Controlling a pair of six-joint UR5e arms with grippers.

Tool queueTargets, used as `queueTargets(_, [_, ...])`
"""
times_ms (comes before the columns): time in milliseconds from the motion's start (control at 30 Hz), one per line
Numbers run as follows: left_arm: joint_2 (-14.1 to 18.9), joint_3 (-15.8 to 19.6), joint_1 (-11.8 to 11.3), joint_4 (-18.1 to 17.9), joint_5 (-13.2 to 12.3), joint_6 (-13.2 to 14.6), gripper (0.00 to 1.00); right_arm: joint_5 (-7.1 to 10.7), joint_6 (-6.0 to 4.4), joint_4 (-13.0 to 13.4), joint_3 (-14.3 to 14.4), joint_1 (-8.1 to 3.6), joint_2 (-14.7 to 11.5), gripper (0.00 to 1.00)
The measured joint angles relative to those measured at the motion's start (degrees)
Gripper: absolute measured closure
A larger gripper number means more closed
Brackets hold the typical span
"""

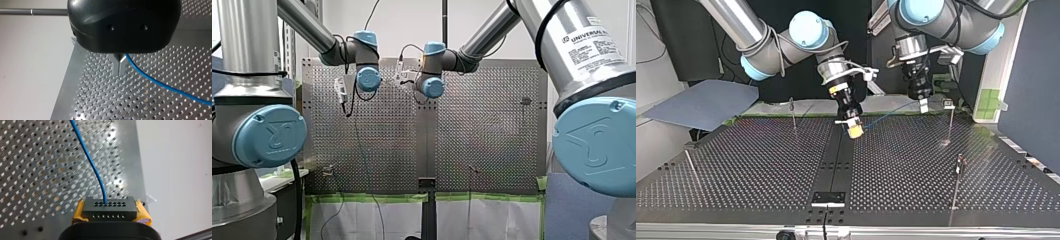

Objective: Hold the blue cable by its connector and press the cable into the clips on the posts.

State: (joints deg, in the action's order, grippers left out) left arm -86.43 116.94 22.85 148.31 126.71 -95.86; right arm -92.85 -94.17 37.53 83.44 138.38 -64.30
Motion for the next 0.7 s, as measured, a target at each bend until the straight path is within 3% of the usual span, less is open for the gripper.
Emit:
queueTargets(167, [0.11, -1.89, -2.47, 2.22, -1.85, -0.87, 1.00, 1.61, -0.25, -0.66, -2.39, 0.28, 0.02, 1.00])
queueTargets(333, [0.76, -2.67, -4.54, 3.85, -2.25, -1.86, 1.00, 4.05, -1.21, -1.25, -5.06, 0.08, 0.10, 1.00])
queueTargets(700, [2.42, -4.47, -9.69, 5.53, -3.64, -3.80, 1.00, 4.85, -2.59, -1.44, -6.60, -0.58, 0.31, 1.00])
